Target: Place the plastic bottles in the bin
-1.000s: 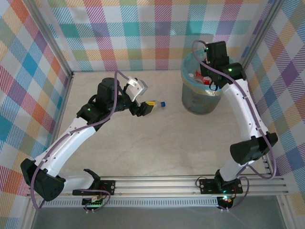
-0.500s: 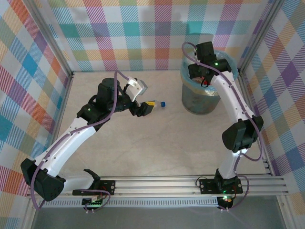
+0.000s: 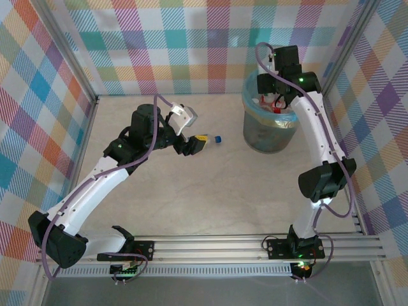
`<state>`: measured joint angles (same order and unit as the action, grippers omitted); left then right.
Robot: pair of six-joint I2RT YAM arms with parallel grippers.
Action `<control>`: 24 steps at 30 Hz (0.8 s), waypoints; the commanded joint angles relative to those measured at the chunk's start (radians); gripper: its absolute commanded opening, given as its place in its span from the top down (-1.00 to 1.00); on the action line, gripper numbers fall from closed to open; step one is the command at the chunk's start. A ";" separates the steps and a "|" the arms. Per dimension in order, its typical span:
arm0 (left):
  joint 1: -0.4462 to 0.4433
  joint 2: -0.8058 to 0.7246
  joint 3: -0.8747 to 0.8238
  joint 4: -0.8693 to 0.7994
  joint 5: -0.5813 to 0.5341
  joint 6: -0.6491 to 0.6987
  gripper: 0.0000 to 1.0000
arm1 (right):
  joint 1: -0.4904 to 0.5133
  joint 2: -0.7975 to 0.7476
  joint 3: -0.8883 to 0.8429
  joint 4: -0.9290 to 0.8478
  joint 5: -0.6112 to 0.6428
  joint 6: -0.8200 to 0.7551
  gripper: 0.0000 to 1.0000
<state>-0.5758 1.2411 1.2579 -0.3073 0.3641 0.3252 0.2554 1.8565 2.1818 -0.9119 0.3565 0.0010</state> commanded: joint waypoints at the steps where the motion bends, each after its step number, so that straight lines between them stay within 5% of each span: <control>1: -0.006 0.019 0.016 0.021 -0.022 -0.027 -0.70 | -0.003 0.026 0.059 0.062 -0.036 0.056 -0.59; 12: -0.003 0.046 0.030 0.067 -0.077 -0.078 -0.70 | -0.004 0.109 0.003 0.349 -0.022 0.315 -0.23; 24: 0.026 0.028 -0.007 0.091 -0.048 -0.091 -0.69 | -0.001 0.140 0.040 0.424 0.109 0.391 -0.29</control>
<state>-0.5640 1.2877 1.2591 -0.2687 0.2974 0.2501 0.2546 1.9873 2.1918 -0.5419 0.4183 0.3668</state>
